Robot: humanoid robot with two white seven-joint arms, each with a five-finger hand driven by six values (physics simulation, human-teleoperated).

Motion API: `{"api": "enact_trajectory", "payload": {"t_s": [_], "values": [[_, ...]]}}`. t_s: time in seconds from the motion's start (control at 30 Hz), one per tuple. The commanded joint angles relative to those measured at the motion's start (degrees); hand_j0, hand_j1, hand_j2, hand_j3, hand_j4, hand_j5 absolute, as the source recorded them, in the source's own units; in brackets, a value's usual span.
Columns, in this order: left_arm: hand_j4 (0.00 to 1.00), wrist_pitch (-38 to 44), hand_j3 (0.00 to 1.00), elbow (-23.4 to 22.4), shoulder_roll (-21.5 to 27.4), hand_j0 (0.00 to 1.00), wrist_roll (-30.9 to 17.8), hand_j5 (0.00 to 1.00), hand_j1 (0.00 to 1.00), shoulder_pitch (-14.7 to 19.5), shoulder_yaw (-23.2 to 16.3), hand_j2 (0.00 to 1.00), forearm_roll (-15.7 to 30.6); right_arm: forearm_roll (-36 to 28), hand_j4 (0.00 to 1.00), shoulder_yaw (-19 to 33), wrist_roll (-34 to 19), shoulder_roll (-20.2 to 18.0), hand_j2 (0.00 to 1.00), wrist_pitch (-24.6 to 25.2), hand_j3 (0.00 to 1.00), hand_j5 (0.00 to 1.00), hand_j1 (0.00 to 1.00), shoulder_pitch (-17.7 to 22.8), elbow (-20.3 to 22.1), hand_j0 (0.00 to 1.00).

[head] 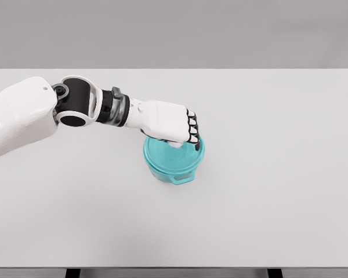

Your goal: Open the lid of the pot with left arm

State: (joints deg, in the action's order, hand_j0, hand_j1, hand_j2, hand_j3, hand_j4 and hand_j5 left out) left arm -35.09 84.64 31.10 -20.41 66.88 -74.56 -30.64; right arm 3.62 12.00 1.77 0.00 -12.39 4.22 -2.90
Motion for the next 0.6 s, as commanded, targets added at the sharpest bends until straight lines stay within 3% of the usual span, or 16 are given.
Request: {"api": "enact_trajectory", "payload": {"t_s": [0.0, 0.27, 0.33, 0.57], "values": [[0.70, 0.1, 0.70, 0.0, 0.0, 0.70, 0.0, 0.70, 0.70, 0.0, 0.0, 0.70, 0.2, 0.0, 1.00, 0.0, 0.0, 0.0, 1.00, 0.0, 1.00, 1.00, 1.00, 0.0, 0.0, 1.00], [0.60, 0.1, 0.60, 0.1, 0.0, 0.60, -0.1, 0.60, 0.60, 0.0, 0.0, 0.60, 0.1, 0.0, 1.00, 0.0, 0.0, 0.0, 1.00, 0.0, 1.00, 1.00, 1.00, 0.0, 0.0, 1.00], [0.52, 0.1, 0.52, 0.2, 0.0, 0.52, -0.1, 0.52, 0.52, 0.3, 0.0, 0.52, 0.1, 0.0, 1.00, 0.0, 0.0, 0.0, 1.00, 0.0, 1.00, 1.00, 1.00, 0.0, 0.0, 1.00], [0.51, 0.1, 0.51, 0.1, 0.0, 0.51, -0.1, 0.51, 0.51, 0.4, 0.2, 0.51, 0.2, 0.0, 1.00, 0.0, 0.0, 0.0, 1.00, 0.0, 1.00, 1.00, 1.00, 0.0, 0.0, 1.00]]}}
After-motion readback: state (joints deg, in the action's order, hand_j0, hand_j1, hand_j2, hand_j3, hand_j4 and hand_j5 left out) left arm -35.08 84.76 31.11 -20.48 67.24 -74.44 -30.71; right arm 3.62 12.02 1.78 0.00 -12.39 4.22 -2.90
